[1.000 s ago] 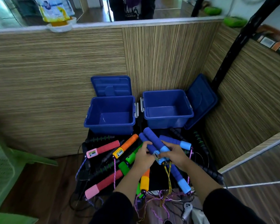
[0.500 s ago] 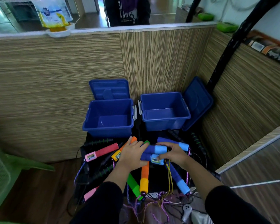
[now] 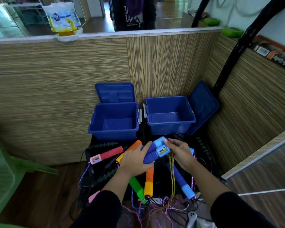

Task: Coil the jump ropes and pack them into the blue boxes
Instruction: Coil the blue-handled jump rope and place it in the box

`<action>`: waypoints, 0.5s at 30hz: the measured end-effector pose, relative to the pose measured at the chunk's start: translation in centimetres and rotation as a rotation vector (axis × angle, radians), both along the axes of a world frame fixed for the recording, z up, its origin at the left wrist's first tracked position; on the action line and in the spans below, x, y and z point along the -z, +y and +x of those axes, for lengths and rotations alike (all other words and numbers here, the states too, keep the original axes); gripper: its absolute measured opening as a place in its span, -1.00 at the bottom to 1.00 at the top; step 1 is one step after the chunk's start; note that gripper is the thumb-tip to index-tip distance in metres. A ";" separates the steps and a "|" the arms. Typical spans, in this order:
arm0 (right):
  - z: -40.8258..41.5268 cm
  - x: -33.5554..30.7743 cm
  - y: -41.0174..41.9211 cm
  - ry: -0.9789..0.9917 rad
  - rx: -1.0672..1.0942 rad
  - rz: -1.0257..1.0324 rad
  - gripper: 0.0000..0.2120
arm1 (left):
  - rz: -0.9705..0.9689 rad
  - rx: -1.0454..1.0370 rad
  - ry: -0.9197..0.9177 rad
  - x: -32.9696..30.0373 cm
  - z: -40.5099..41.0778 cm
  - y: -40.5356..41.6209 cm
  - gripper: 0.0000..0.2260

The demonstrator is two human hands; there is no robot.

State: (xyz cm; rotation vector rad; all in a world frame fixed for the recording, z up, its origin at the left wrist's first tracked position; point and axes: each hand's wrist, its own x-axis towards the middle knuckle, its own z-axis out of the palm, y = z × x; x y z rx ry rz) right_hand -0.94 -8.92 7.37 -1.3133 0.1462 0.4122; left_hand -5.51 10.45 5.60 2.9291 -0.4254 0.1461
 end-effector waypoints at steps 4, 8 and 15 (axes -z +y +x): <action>0.3 -1.4 0.9 -0.018 -0.041 -0.006 -0.70 | 0.002 -0.147 -0.042 -2.4 0.6 0.0 -0.30; 0.6 -2.9 1.4 -0.073 -0.014 0.040 -0.69 | -0.049 -0.218 -0.081 -3.9 0.8 0.0 -0.23; 0.1 -3.7 3.1 -0.155 -0.003 0.063 -0.69 | -0.124 -0.250 -0.013 -4.8 0.6 -0.5 -0.21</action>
